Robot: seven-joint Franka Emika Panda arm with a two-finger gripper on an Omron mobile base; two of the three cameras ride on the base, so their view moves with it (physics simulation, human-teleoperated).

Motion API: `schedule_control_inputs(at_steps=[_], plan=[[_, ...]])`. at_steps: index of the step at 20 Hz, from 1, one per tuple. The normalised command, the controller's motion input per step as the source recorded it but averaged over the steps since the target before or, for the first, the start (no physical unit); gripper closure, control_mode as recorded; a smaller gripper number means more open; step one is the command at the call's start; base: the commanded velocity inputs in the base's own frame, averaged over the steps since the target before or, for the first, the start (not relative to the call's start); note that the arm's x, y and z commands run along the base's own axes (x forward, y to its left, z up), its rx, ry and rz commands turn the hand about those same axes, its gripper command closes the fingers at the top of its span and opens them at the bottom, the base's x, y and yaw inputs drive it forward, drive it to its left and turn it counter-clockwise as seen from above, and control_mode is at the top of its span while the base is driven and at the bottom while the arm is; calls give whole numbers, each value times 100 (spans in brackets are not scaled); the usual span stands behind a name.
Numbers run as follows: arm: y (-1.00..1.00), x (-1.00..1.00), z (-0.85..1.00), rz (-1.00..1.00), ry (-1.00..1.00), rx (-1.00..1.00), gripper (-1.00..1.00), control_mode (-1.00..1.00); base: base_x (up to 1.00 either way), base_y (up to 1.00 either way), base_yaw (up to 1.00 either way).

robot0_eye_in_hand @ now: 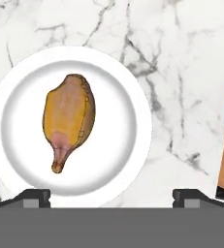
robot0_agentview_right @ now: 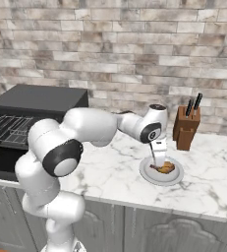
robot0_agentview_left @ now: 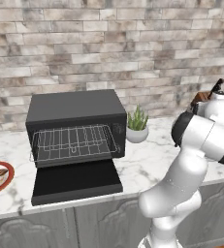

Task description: Open the toaster oven door. Place the baguette on the bottom rack in the toaster oven and place the chicken drumstick on the top rack.

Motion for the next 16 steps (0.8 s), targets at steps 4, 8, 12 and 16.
schedule_control_inputs(at_steps=[4,8,12,16], plan=[[-37,28,-37,-8,4,10,-100,-100,0,0,0],[-21,27,-43,-8,0,6,-100,-100,0,0,0],[-16,34,-34,-8,-6,2,-100,-100,0,0,0],[-14,36,-23,-7,-1,0,-100,-100,0,0,0]])
